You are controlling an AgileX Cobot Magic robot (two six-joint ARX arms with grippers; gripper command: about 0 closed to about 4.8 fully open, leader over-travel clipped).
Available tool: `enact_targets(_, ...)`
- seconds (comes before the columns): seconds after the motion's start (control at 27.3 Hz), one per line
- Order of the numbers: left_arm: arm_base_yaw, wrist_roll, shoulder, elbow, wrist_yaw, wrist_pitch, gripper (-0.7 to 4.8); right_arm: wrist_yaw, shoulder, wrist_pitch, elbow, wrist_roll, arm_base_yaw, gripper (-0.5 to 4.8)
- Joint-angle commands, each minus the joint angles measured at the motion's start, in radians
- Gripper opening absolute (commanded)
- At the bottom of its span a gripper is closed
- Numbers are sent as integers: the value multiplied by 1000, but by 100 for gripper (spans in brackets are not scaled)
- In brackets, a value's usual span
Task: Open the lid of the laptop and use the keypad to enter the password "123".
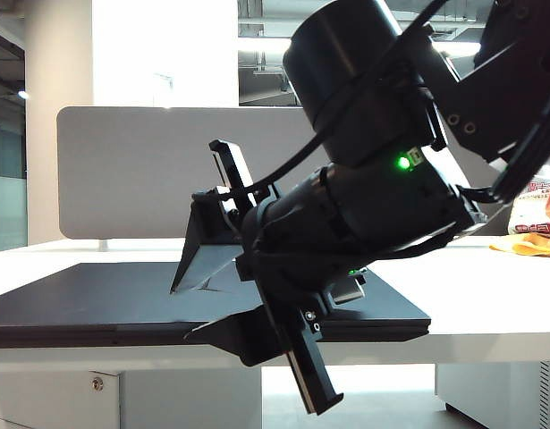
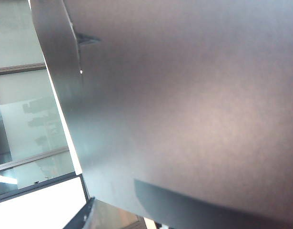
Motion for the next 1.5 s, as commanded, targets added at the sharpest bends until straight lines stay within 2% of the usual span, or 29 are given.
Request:
enact_targets(0.04,0,0,-1,6,4,9,52,21,-4,42,4,1,-4,165)
enact_targets(0.11,0,0,-1,6,4,9,52,33,-4,85,5,-10,-3,165)
enact_targets(0.26,0,0,-1,6,4,9,52,26,-4,156,13,-97,-11,111)
enact_targets(0.55,0,0,-1,6,5,8,52,24,-4,217,18,-165,-13,103)
enact_targets(0.62,0,0,-1,6,4,8,52,17,-5,237,19,-180,-19,64)
enact_targets(0.77,0,0,-1,6,5,8,52,13,-5,286,23,-201,-29,43)
enact_targets(0.99,0,-3,-1,6,4,8,52,-63,-6,267,100,-273,-64,35)
enact_targets(1.06,0,-3,-1,6,4,7,52,-92,-6,257,129,-301,-80,-4)
enact_targets(1.5,0,-3,2,5,3,10,52,-142,-98,130,188,-375,-181,-3)
